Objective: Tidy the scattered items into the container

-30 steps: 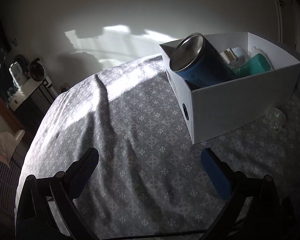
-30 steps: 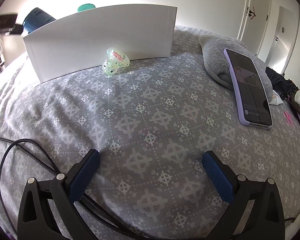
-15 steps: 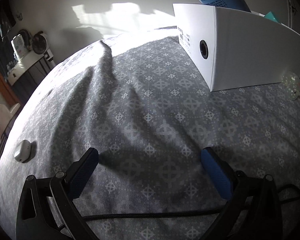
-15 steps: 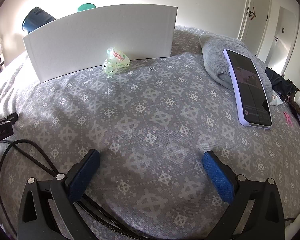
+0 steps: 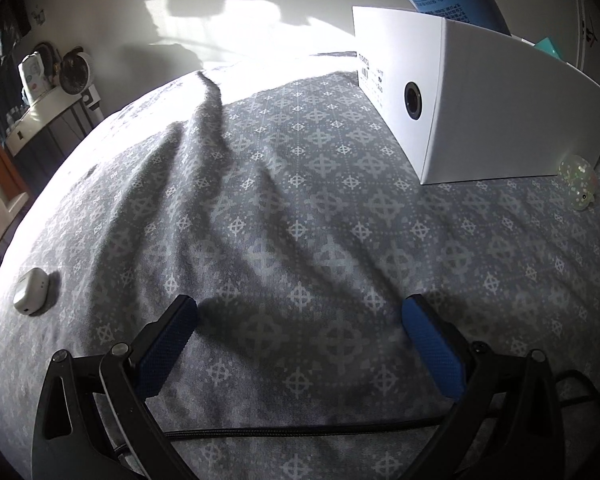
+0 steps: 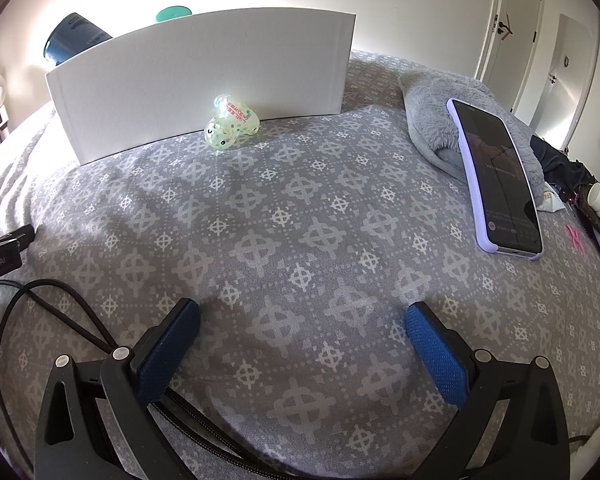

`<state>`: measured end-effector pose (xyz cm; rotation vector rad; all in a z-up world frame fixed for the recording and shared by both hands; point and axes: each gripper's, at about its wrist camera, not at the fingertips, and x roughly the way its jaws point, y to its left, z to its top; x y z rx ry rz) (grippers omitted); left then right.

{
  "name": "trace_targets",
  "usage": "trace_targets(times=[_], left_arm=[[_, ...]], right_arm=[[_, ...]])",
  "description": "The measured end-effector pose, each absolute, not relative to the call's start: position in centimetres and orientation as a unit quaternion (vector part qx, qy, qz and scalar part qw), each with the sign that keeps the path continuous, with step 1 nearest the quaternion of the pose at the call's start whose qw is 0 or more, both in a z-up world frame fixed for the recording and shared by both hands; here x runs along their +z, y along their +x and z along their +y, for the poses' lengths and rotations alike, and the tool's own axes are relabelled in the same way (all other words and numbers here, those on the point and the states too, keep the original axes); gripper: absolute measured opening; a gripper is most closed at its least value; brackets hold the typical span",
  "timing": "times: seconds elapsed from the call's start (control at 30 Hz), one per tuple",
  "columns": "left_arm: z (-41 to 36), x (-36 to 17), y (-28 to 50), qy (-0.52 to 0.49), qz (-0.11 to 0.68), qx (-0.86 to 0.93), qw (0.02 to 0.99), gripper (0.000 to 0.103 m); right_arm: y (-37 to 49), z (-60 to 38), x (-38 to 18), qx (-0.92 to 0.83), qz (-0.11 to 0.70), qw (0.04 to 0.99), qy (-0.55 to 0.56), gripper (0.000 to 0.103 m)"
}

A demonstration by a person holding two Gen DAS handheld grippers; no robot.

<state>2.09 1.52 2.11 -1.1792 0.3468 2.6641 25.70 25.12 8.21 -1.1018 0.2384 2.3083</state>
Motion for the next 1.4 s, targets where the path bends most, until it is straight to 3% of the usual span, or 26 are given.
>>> trace_targets(times=[1.4], left_arm=[[1.57,2.37,2.12,-0.407,0.106,0.901,0.106,0.103]], right_arm=[[25.81,24.84,8.23,0.861,0.084,0.285,-0.413,0.103]])
